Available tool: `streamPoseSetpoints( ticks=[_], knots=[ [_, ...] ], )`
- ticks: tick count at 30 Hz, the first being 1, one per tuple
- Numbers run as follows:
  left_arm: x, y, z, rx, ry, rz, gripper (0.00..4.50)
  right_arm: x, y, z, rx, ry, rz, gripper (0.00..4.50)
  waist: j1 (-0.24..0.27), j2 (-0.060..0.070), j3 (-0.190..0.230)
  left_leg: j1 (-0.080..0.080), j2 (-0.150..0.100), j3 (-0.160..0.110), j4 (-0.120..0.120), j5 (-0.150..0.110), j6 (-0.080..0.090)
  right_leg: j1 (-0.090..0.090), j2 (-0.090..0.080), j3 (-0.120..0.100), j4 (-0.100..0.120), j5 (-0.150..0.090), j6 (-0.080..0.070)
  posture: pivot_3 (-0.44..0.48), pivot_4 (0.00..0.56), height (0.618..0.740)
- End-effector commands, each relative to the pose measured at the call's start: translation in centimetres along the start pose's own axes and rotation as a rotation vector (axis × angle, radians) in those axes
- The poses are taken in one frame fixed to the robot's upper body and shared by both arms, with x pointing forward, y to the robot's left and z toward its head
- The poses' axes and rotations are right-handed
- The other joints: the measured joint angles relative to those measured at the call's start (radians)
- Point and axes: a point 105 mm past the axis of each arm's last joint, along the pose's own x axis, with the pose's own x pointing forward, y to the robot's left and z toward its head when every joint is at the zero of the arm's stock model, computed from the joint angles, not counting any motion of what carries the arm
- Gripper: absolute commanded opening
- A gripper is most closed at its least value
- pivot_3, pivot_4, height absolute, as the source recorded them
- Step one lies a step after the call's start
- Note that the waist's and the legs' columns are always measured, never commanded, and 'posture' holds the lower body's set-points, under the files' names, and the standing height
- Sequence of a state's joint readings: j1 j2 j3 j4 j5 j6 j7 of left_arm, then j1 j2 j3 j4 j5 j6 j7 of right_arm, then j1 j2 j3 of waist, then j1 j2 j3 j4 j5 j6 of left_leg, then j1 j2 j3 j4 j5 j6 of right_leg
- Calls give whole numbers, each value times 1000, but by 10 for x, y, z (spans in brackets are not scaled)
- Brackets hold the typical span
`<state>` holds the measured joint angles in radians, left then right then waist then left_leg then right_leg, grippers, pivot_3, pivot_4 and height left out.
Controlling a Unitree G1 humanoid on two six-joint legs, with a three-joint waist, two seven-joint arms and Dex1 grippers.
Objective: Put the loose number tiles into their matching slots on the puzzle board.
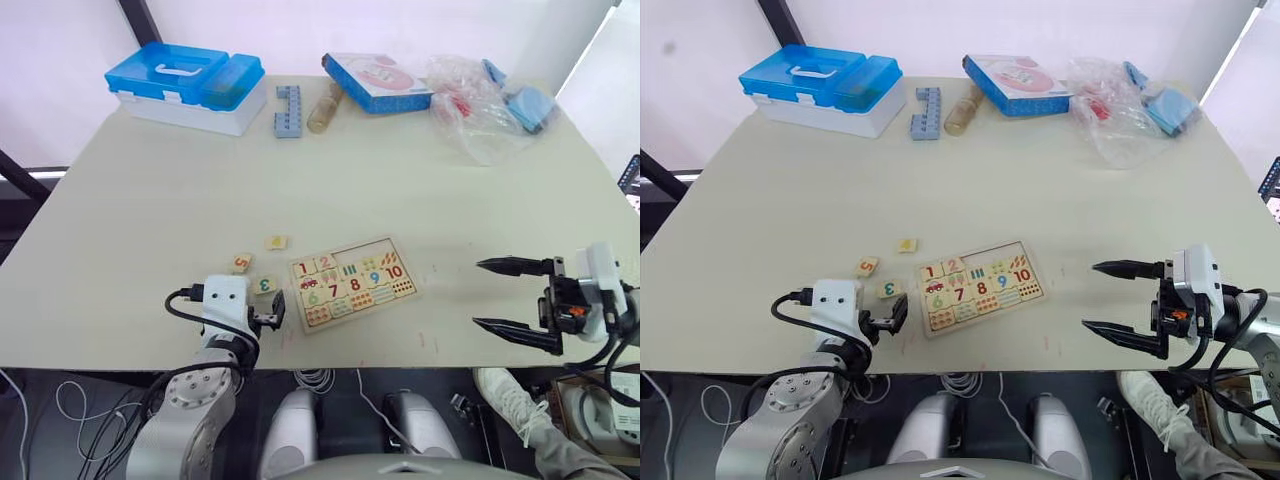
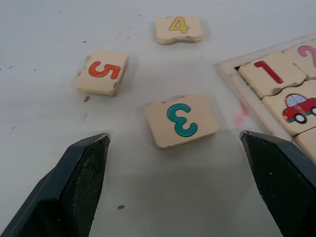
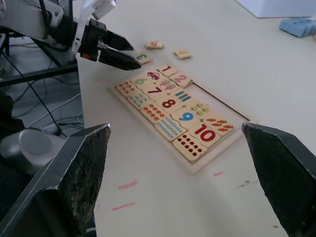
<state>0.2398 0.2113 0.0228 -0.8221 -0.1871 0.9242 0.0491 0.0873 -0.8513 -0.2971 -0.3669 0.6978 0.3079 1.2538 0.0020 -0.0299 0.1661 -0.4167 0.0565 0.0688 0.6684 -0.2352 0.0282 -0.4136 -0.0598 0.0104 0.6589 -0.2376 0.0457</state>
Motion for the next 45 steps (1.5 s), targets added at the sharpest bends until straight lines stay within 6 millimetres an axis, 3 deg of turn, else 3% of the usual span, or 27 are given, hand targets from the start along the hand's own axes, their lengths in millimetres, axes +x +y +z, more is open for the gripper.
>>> streamPoseSetpoints(
  ticks=[1, 14, 18, 39, 42, 44, 45],
  knots=[
    [2, -3, 6, 26, -11, 21, 4500, -8, 0, 12, -43, -6, -9, 4458, 4, 0, 0, 0, 0, 0, 0, 0, 0, 0, 0, 1, 0, 0, 0, 0, 150, 740],
    [15, -11, 12, 15, 24, 31, 4500, -8, 1, 12, -45, 6, -8, 4458, 10, 0, 0, 0, 0, 0, 0, 0, 0, 0, 0, 1, 0, 0, 0, 0, 150, 740],
    [14, -11, 15, 24, 22, 32, 3146, -8, 1, 12, -44, 9, -10, 4500, 10, 0, 0, 0, 0, 0, 0, 0, 0, 0, 0, 1, 0, 0, 0, 0, 150, 740],
    [6, -6, 8, 46, 79, 51, 3146, -5, 4, 9, -32, 2, -10, 4500, 10, 0, 0, 0, 0, 0, 0, 0, 0, 0, 0, 1, 0, 0, 0, 0, 150, 740],
    [8, -6, 8, 41, 80, 47, 2424, -4, 4, 8, -30, 0, -10, 4500, 10, 0, 0, 0, 0, 0, 0, 0, 0, 0, 0, 1, 0, 0, 0, 0, 150, 740],
    [9, -6, 9, 43, 78, 43, 1502, -4, 4, 8, -30, -2, -11, 4500, 9, 0, 0, 0, 0, 0, 0, 0, 0, 0, 0, 1, 0, 0, 0, 0, 150, 740],
    [9, -5, 9, 43, 77, 42, 1446, -3, 5, 8, -30, -4, -10, 4500, 9, 0, 0, 0, 0, 0, 0, 0, 0, 0, 0, 1, 0, 0, 0, 0, 150, 740]
  ],
)
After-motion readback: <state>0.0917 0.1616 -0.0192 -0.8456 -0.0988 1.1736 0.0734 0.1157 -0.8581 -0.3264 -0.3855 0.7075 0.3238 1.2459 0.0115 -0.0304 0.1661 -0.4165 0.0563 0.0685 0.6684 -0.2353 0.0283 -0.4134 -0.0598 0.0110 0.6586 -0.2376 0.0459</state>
